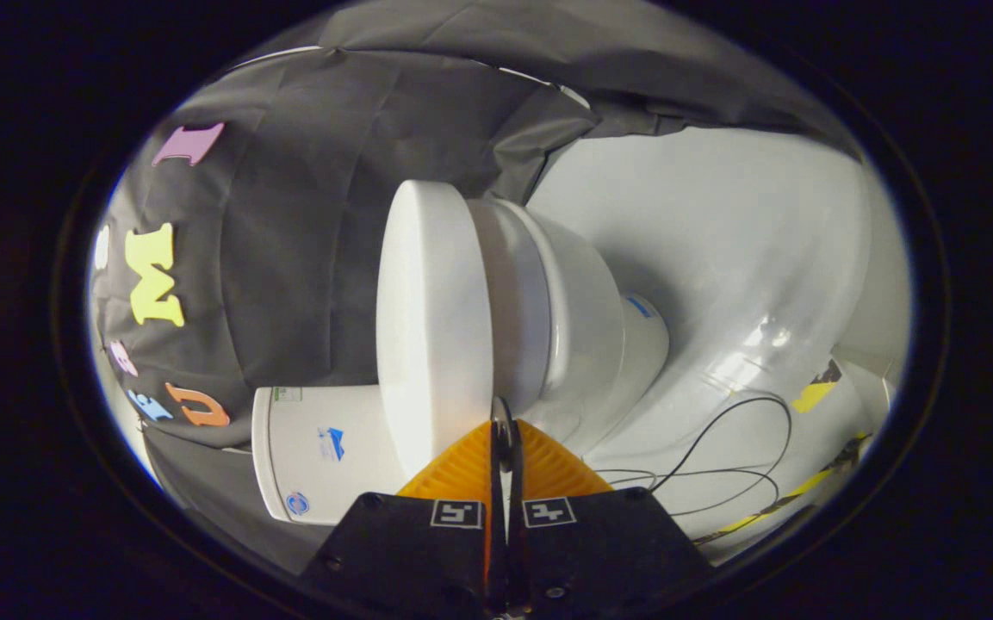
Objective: Open the toilet lid.
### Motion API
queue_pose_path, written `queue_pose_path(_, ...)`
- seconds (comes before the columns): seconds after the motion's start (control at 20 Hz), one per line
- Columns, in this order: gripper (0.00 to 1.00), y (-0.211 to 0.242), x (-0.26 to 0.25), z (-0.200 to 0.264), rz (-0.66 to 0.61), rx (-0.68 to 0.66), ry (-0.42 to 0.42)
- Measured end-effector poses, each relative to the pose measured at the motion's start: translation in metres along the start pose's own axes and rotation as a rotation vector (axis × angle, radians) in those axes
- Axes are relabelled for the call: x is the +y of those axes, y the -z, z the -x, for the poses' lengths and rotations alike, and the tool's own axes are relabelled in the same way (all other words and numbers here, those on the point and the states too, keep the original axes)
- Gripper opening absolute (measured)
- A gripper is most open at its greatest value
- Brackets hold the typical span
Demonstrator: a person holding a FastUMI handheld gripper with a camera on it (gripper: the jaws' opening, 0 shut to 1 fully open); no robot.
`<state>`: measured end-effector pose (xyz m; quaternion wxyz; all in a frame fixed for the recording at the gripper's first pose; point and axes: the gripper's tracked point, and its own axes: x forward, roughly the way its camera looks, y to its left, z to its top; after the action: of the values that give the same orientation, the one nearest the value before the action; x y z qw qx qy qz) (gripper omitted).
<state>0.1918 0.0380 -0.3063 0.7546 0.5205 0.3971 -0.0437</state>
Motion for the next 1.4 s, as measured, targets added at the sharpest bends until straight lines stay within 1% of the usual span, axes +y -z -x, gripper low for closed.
queue_pose_path(0.25, 0.04, -0.001, 0.016, 0.012, 0.007, -0.021, -0.006)
queue_pose_path(0.55, 0.04, 0.001, 0.036, 0.02, 0.048, -0.05, 0.042)
queue_pose_path(0.75, 0.04, 0.002, 0.043, 0.024, 0.067, -0.071, 0.097)
queue_pose_path(1.05, 0.04, 0.006, 0.064, 0.031, 0.123, -0.089, 0.155)
queue_pose_path(1.25, 0.04, 0.009, 0.082, 0.038, 0.153, -0.098, 0.171)
queue_pose_path(1.4, 0.04, 0.012, 0.098, 0.042, 0.184, -0.103, 0.167)
